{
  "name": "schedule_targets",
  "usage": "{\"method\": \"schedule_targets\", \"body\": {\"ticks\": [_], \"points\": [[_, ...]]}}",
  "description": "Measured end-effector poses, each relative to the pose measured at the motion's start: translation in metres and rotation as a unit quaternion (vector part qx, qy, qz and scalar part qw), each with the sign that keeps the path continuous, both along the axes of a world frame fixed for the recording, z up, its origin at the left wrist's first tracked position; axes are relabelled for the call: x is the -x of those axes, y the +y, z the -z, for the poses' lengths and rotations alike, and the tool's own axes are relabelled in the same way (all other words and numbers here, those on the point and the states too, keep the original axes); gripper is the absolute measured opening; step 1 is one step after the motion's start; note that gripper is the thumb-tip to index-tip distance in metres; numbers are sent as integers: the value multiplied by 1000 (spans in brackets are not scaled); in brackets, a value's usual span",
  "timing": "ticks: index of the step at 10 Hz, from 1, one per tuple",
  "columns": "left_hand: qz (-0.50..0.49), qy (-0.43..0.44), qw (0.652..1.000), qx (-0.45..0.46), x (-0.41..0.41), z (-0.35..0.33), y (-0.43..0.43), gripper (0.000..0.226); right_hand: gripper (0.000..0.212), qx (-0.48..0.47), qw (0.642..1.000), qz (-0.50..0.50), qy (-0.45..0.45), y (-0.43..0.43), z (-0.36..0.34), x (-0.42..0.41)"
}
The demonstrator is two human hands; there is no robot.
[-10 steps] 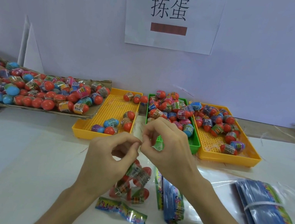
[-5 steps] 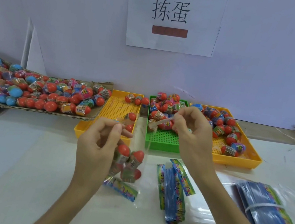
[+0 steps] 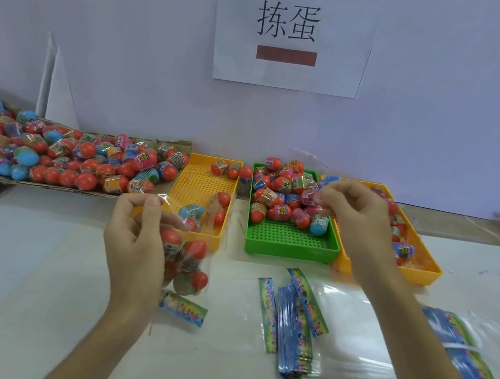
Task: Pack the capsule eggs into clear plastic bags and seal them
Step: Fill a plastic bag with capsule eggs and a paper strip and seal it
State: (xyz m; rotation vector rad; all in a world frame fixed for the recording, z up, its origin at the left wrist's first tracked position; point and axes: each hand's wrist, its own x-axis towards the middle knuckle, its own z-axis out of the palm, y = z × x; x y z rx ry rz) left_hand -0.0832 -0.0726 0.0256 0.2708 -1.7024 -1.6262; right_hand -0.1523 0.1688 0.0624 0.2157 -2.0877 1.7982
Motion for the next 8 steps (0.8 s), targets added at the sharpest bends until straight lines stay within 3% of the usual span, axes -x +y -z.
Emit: {"method": "schedule_targets", "body": {"ticks": [1, 2, 3, 4, 5, 6, 7, 8], "points": [[3, -7, 1000, 13, -1, 1, 1, 19, 13, -157, 982, -103, -18, 3, -12, -9], [8, -12, 1000, 24, 0, 2, 1, 19, 10, -267, 932, -246, -7, 20, -42, -21], [18, -7, 999, 33, 0, 1, 4, 19, 9, -167, 899, -405, 24, 65, -81, -35], [29, 3, 999, 41, -3, -1, 3, 19, 18, 38, 912, -390, -121, 125, -79, -29], [46, 7, 998, 51, -4, -1, 5, 19, 16, -483, 808, -103, -322, 198, -61, 7], [60, -3, 997, 51, -1, 1, 7, 18, 15, -611, 761, -5, -218, 223, -75, 15], [73, -17, 996, 55, -1, 4, 9, 18, 22, -499, 849, 130, -117, 191, -100, -4], [69, -28, 996, 42, -2, 4, 10, 18, 15, -362, 931, -22, -34, 115, -90, -33]]}}
